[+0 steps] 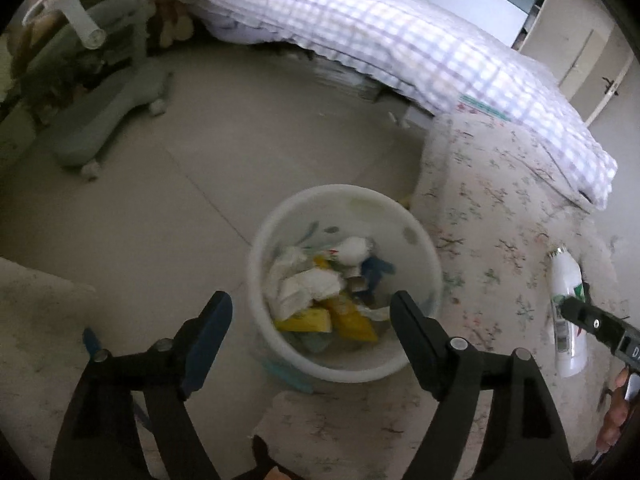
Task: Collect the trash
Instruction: 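Drop the tissue into the wastebasket with the left tool while the right tool drops the AD bottle, then grasp the orange plastic piece with the right tool while the left tool grasps a small white tissue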
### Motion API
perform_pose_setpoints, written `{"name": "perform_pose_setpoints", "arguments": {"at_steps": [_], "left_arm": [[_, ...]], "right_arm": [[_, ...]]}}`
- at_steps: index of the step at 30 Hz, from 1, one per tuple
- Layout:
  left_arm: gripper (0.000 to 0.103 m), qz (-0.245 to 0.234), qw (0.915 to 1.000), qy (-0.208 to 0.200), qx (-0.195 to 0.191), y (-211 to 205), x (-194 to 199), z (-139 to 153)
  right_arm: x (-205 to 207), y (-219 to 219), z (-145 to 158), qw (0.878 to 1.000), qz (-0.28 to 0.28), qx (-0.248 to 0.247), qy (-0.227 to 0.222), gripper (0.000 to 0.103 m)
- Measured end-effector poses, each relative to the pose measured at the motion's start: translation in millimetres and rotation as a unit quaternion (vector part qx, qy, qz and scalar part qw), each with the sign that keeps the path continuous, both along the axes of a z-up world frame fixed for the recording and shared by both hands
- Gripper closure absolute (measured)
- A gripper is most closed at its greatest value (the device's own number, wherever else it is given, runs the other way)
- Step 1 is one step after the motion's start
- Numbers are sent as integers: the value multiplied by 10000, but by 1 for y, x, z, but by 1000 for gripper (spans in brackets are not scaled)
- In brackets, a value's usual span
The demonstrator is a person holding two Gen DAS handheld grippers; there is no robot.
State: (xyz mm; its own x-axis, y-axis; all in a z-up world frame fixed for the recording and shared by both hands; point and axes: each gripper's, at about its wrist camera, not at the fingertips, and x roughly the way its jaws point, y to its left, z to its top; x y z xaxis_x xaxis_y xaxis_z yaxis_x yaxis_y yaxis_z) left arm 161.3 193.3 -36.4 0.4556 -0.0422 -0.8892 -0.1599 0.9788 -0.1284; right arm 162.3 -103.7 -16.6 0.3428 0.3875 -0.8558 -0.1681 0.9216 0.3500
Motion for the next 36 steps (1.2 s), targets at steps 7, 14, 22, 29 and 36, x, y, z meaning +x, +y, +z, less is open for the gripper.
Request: {"name": "perform_pose_setpoints", "arguments": {"at_steps": [7, 14, 22, 29, 36], "left_arm": [[15, 44, 9993, -84, 370, 16, -8, 2], [15, 66, 9995, -136, 278, 24, -12, 6], [15, 80, 9997, -140, 205, 25, -12, 8], [15, 48, 9998, -163, 114, 21, -14, 10], [15, -137, 9998, -159, 7, -2, -15, 14]], "right_arm": [[26, 56, -16, 9998, 189, -7, 82, 61], [44, 94, -34, 9994, 247, 15, 237, 61], [51, 114, -38, 9991, 292, 188, 241, 47], [40, 100, -13, 9996, 224, 64, -166, 27], [19, 55, 1, 9992, 28, -253, -296, 27]]}}
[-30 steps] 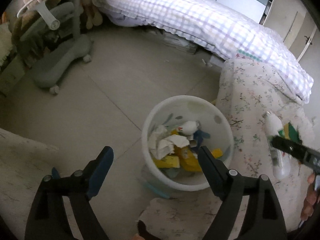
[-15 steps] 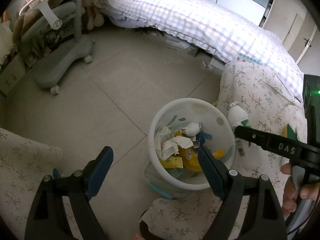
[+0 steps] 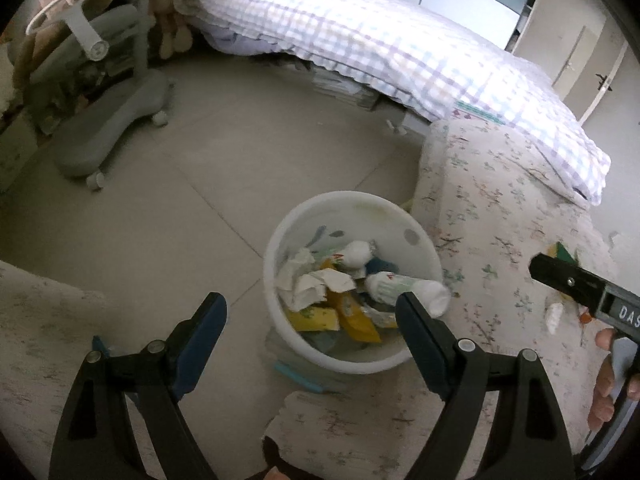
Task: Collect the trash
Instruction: 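Grasp the orange plastic piece with the right tool while the left tool grasps a small white tissue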
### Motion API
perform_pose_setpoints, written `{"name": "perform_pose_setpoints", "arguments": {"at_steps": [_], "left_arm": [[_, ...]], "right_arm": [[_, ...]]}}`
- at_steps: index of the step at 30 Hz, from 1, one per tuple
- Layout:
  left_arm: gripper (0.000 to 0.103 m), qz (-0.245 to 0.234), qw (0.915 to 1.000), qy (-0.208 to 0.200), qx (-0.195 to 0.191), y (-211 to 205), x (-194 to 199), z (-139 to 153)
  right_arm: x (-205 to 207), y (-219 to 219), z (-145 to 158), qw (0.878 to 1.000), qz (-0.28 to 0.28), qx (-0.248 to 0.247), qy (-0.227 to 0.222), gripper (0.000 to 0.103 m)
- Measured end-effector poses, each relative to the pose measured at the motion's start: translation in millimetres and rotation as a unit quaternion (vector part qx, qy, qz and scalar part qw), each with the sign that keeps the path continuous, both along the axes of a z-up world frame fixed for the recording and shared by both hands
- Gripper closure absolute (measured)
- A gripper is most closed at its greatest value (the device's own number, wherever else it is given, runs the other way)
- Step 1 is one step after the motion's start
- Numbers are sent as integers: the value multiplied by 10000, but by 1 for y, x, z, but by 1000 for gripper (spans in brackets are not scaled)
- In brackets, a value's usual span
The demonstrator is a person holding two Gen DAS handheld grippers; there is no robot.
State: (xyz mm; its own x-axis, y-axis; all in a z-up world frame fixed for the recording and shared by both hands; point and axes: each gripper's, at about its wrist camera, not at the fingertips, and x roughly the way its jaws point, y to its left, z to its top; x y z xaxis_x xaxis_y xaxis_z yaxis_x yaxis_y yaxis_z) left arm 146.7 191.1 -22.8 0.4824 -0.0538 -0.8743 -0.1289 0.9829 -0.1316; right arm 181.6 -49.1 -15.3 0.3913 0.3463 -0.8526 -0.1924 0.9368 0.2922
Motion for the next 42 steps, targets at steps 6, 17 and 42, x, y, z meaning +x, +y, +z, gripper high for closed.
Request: {"name": "perform_pose_setpoints", "arguments": {"at_steps": [6, 17, 42], "left_arm": [[15, -264, 9996, 8, -30, -30, 1, 4], [15, -674, 9975, 63, -224, -91, 6, 11], [15, -1659, 9826, 799, -230, -238, 37, -32]], "right_arm": [[-21, -56, 14, 9990, -271, -316, -136, 25], [-50, -173, 29, 9924, -1030, -633, -223, 22], [-31, -333, -76, 9537, -2700, -442, 1248, 34]]}}
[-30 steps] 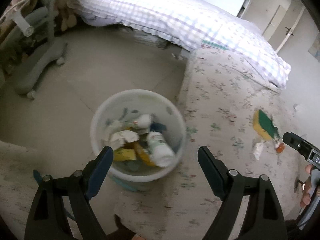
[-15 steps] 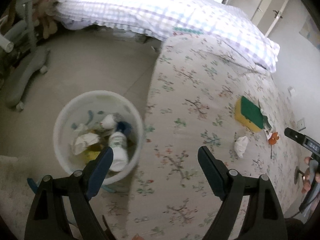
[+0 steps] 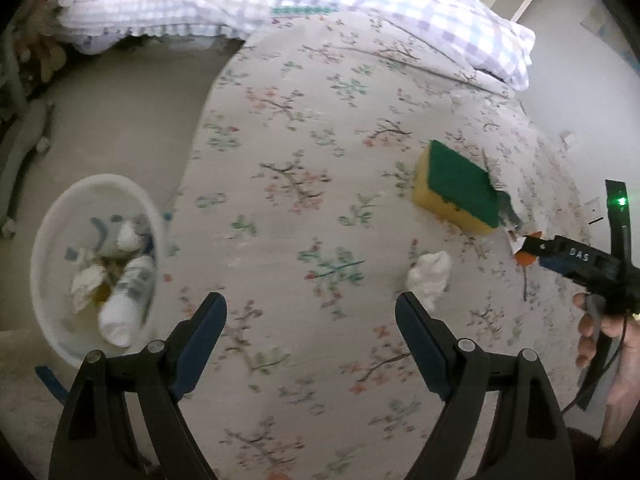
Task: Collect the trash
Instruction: 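Grasp the orange plastic piece with the right tool while the left tool grasps a small white tissue, then drop the small tissue into the wastebasket with the left tool while the right tool drops the orange piece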
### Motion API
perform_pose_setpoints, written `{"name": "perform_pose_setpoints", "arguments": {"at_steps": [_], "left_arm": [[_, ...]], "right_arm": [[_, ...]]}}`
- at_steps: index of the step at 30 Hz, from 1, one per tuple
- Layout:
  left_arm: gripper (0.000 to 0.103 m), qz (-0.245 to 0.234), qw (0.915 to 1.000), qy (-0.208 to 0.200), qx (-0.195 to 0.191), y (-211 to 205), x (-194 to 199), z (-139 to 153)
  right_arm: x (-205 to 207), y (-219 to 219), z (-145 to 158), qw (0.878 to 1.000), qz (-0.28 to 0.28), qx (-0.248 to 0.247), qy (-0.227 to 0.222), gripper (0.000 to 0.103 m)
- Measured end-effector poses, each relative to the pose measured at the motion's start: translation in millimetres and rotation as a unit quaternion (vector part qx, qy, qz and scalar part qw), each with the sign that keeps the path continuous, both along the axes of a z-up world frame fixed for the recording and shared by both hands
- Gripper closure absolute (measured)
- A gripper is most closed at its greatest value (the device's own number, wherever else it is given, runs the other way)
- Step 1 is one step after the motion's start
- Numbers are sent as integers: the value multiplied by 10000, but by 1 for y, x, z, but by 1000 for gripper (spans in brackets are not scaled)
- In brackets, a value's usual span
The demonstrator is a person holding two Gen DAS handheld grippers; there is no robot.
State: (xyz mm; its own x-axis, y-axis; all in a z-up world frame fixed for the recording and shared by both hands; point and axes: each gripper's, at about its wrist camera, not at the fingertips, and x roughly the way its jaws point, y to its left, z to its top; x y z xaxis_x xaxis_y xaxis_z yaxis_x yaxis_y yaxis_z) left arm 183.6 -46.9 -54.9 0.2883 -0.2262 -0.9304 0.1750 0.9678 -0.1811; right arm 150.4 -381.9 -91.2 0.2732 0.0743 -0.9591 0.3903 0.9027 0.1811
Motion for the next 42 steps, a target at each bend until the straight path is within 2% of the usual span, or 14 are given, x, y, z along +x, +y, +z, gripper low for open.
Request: {"name": "perform_pose_setpoints", "arguments": {"at_steps": [2, 4, 5, 8, 10, 12, 18, 20, 25, 29, 35, 42], "left_arm": [[15, -22, 9999, 62, -93, -10, 3, -1], [15, -51, 9998, 111, -186, -17, 4, -2], [15, -78, 9995, 142, -256, -22, 5, -2], [15, -179, 9983, 248, -501, -34, 5, -4], [15, -250, 9971, 335, -639, -42, 4, -6], [17, -338, 9958, 362, -767, -51, 2, -7], [33, -550, 9947, 401, -766, -73, 0, -14], [49, -581, 9955, 380, -648, -79, 0, -16], [52, -587, 9969, 305, -433, -86, 3, -22], [65, -476, 9977, 356, -319, -86, 8, -29], [78, -544, 9981, 231, -190, -91, 9, -29], [80, -650, 9977, -20, -165, -87, 2, -14]], "right_arm": [[0, -3, 0, 10000, -70, 62, -23, 37], [-1, -3, 4, 9999, -39, 89, -83, 52], [-2, -4, 4, 9999, -10, 112, -90, 55], [-5, -5, 7, 9995, 111, 255, -116, 74], [-10, -6, 12, 9990, 135, 396, -186, 82], [-14, -8, 19, 9983, 173, 483, -280, 85], [-30, -6, 43, 9968, 361, 467, -546, 86], [-38, -7, 47, 9962, 393, 474, -620, 86], [-55, -13, 58, 9951, 333, 502, -784, 86], [-58, -11, 55, 9954, 402, 482, -721, 86], [-65, -10, 52, 9958, 418, 450, -686, 86], [-69, -4, 60, 9944, 454, 500, -817, 86]]}}
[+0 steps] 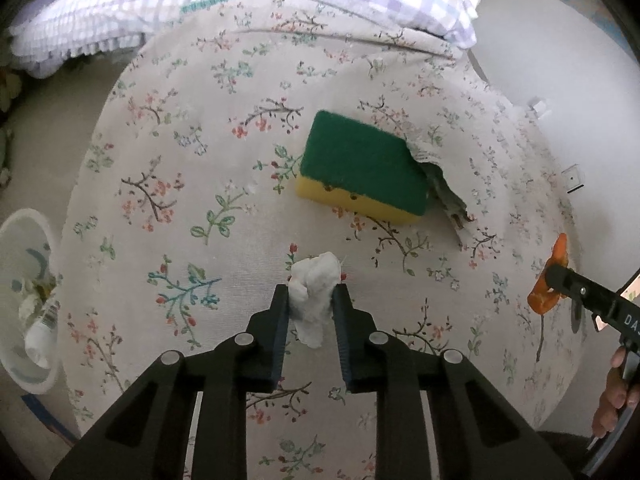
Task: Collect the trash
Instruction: 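Drop the small tissue into the wastebasket with the left tool while the right tool drops the orange piece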
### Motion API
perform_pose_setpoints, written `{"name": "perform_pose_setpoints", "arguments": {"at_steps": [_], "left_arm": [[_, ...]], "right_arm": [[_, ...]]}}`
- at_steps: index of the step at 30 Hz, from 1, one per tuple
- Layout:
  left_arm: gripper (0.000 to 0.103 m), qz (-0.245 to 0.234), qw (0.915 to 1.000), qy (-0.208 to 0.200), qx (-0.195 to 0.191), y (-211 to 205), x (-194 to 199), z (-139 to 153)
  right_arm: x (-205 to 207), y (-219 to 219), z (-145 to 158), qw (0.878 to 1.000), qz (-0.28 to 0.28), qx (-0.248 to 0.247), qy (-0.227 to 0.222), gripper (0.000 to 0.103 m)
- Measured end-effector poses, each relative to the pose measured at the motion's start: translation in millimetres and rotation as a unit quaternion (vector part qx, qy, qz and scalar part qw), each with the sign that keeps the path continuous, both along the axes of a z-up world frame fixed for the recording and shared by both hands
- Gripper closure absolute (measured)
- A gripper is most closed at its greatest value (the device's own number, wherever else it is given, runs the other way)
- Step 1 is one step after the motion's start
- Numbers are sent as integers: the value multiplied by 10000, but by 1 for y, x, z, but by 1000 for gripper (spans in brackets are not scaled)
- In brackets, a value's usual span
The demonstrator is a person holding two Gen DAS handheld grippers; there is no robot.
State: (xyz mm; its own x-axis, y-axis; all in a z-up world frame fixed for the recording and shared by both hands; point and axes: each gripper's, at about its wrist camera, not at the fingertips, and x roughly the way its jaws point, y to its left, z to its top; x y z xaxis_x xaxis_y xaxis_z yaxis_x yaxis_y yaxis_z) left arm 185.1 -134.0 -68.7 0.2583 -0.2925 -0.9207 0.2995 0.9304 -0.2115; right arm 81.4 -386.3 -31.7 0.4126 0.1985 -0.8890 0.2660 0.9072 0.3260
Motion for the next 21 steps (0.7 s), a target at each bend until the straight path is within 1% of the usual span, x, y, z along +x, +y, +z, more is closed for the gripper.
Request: {"name": "perform_pose_setpoints", "arguments": {"at_steps": [5, 11, 21], "left_arm": [[80, 3, 9999, -161, -34, 12, -4, 10], [80, 113, 9994, -331, -84, 42, -10, 23], [80, 549, 9978, -339, -173, 104, -11, 26]], "right_arm": [[2, 19, 9, 9997, 172, 45, -149, 86], [10, 52, 16, 9985, 478, 20, -263, 86], [31, 111, 13, 9953, 917, 59, -319, 86]]}}
